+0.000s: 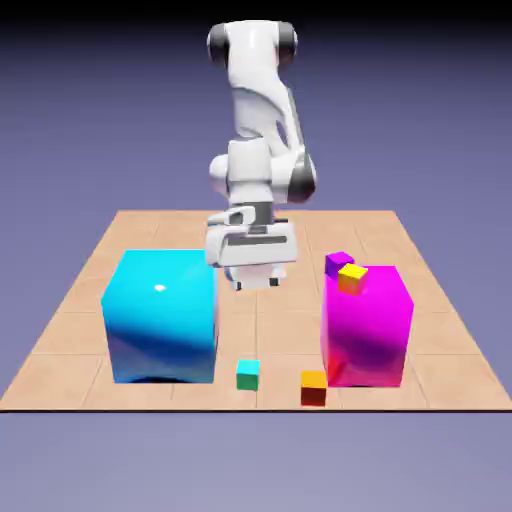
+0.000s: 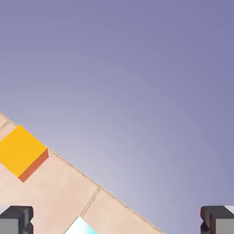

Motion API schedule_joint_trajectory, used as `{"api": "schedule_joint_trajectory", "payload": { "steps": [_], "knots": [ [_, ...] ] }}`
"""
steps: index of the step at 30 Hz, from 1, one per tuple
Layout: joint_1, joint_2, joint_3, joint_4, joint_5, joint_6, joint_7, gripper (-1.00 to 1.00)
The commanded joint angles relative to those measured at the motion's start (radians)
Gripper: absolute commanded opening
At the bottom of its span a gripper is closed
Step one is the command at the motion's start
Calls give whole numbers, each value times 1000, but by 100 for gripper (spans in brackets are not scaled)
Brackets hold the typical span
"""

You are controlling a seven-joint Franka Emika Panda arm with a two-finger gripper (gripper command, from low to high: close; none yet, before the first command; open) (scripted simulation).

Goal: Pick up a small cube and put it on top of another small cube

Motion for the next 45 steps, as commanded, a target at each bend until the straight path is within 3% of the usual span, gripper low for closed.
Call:
{"api": "schedule_joint_trajectory", "payload": {
  "steps": [1,20,27,28,35,45],
  "knots": [
    [7,21,-8,8,8,-8,-44,0],
    [138,417,-152,159,150,-158,-864,0],
    [45,621,-20,212,313,-11,-990,0],
    [45,621,-20,212,313,-11,-990,-100],
    [152,408,-163,161,139,-163,-863,-100],
    [514,158,-461,227,-144,-304,-849,-100]
  ]
}}
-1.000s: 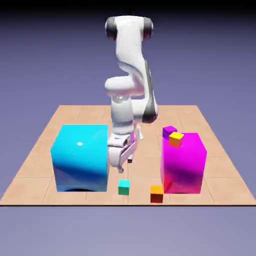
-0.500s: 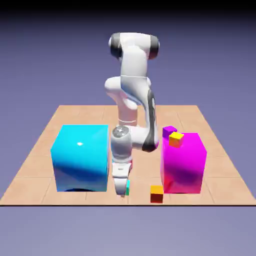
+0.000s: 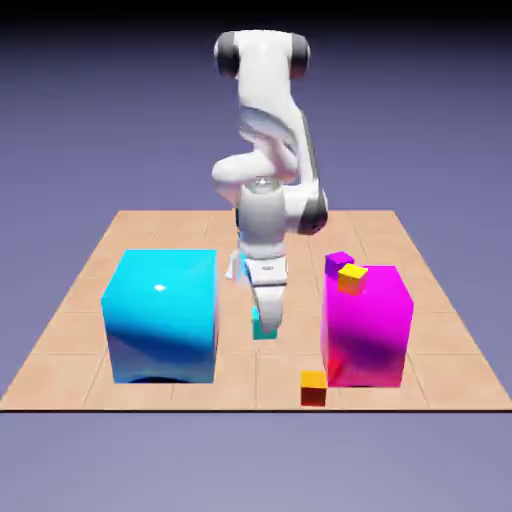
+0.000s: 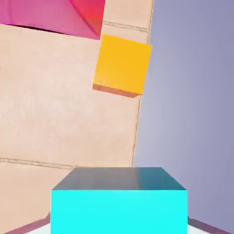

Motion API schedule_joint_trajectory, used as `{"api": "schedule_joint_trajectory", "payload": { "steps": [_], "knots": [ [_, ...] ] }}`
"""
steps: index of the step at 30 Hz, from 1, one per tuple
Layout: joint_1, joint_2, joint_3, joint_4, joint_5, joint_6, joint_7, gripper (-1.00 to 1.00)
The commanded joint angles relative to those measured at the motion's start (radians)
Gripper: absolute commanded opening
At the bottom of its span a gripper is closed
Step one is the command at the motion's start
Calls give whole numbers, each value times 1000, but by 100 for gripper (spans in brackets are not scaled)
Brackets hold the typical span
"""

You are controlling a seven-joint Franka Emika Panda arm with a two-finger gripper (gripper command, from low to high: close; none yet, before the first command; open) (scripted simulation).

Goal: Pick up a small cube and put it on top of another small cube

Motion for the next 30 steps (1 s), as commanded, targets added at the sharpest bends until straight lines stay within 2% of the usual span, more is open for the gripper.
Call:
{"api": "schedule_joint_trajectory", "payload": {
  "steps": [1,30],
  "knots": [
    [37,-25,-32,7,-28,-13,1,-100],
    [1088,-751,-897,197,-849,-423,43,-100]
  ]
}}
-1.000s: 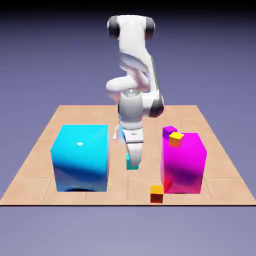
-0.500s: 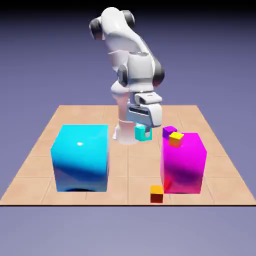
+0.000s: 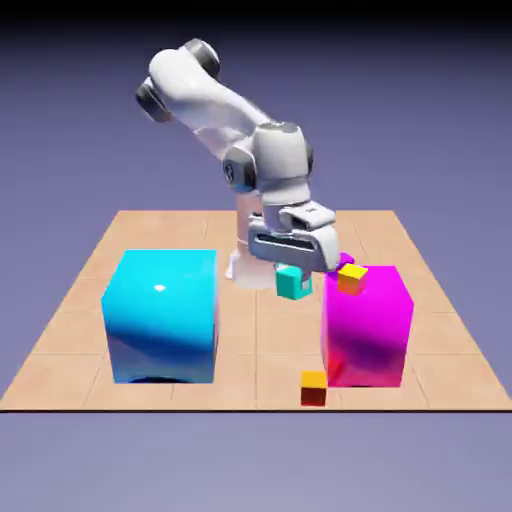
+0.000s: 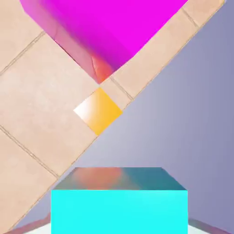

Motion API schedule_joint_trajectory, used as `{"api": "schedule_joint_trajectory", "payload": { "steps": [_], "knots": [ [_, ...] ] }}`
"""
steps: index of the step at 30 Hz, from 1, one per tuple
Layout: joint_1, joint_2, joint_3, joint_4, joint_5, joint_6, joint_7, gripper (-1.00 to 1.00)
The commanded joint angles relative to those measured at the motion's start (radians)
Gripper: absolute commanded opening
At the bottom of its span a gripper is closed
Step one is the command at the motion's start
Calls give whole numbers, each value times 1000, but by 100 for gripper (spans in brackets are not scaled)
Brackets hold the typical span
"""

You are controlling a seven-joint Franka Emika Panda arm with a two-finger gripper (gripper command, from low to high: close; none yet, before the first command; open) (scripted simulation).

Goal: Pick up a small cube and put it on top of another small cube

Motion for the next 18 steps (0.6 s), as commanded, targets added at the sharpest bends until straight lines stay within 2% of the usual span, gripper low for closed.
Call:
{"api": "schedule_joint_trajectory", "payload": {
  "steps": [1,9,15,16,18],
  "knots": [
    [36,-25,-30,7,-28,-13,1,-100],
    [321,-221,-264,58,-250,-124,12,-100],
    [408,-291,-422,72,-377,-33,63,-100],
    [408,-291,-422,72,-377,-33,63,100],
    [388,-276,-386,69,-348,-53,52,100]
  ]
}}
